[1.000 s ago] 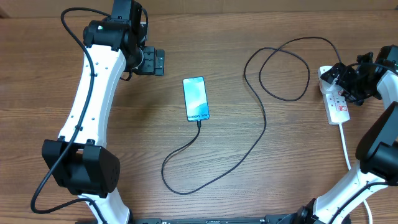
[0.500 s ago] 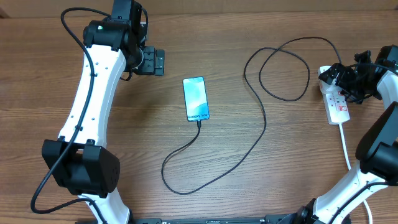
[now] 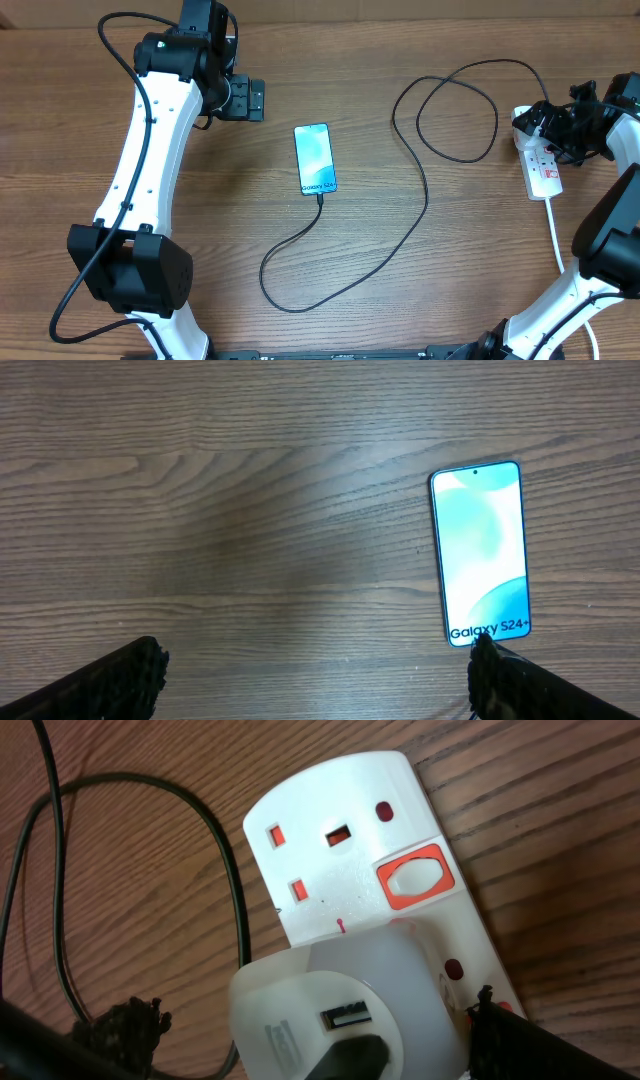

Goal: Plug charger to phone and switch on socket

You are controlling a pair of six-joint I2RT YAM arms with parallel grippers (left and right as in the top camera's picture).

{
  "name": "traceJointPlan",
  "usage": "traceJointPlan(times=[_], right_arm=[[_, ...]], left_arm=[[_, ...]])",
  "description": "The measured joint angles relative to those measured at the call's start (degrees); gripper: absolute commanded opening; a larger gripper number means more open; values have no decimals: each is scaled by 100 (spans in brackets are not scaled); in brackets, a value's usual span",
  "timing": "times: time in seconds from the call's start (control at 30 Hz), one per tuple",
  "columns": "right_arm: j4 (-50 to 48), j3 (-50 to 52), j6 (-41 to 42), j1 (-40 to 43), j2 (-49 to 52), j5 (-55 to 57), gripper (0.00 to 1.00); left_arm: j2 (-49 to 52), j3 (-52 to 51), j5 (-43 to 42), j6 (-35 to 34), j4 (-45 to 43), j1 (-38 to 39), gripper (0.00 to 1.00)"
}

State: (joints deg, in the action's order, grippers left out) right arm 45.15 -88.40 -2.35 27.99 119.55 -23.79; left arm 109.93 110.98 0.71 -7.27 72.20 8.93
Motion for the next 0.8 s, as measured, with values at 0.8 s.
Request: traceJointPlan(times=[0.8], right_arm=[[83, 72, 66, -166, -52, 227, 100]], left_arm=[[0, 0, -2, 0, 2, 0, 100]])
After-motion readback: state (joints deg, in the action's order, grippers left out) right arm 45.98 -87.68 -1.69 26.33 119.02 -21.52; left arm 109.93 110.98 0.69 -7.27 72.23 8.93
